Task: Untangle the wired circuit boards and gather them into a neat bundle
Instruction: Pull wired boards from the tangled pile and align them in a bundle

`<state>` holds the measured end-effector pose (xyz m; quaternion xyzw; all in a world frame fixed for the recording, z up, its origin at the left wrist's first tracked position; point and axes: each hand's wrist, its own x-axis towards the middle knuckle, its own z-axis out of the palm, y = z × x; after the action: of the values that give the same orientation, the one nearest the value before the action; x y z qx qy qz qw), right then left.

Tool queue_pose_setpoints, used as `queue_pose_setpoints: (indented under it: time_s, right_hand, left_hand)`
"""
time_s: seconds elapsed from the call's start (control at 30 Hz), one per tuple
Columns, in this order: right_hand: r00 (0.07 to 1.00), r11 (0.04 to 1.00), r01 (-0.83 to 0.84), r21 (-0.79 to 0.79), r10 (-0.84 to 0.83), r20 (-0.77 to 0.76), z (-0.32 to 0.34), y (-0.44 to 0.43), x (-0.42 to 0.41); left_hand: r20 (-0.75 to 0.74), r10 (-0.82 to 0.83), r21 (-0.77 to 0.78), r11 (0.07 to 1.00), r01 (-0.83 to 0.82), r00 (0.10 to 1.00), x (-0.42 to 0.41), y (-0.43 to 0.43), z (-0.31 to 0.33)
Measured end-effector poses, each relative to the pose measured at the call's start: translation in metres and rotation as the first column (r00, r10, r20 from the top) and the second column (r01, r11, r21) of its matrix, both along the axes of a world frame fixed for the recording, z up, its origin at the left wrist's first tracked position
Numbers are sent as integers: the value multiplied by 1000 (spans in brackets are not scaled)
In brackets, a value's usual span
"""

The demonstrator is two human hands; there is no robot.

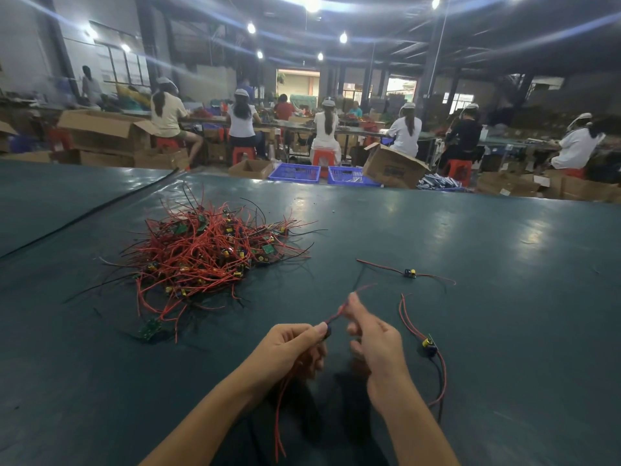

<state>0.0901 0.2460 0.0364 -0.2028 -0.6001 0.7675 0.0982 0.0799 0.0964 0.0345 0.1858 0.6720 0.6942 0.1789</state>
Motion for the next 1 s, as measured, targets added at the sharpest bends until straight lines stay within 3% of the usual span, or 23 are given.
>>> queue_pose_setpoints:
  time_s: [0.1, 0.2, 0.27, 0.33, 0.43, 0.53, 0.73, 0.9, 1.0]
  right_hand:
    - [977, 973, -212, 88, 207, 60, -1, -13, 5]
    - [976, 977, -215, -12, 215, 46, 3, -16, 9]
    - [996, 988, -87, -128, 88, 0, 7, -13, 10]
    - [993, 950, 69, -303, -96, -74, 13, -7, 9]
    - [943, 849, 213, -484, -309, -127, 20, 4, 10]
    - [919, 772, 277, -573, -387, -77, 20, 10, 13]
    - [888, 592, 346, -728, -456, 52, 17, 21, 16]
    - [889, 538, 325, -778, -454, 58, 16, 28, 18]
    - [916, 520, 271, -810, -398, 51, 14, 31, 19]
  left_hand:
    - [-4, -10, 51, 999, 10, 1000, -2, -1, -2]
    - [67, -15, 31, 999, 13, 998, -2, -1, -1]
    - [234, -38, 60, 998, 25, 971, -4, -3, -1]
    - [415, -73, 223, 974, -24, 907, -10, -8, -3]
    - [568, -90, 496, 831, -252, 818, -19, -18, -6]
    - [589, -26, 544, 752, -372, 808, -23, -22, -7]
    - [586, 36, 511, 759, -404, 809, -24, -22, -10]
    - [536, 160, 483, 748, -456, 829, -29, -28, -10]
    - [558, 175, 551, 653, -520, 811, -36, -42, -7]
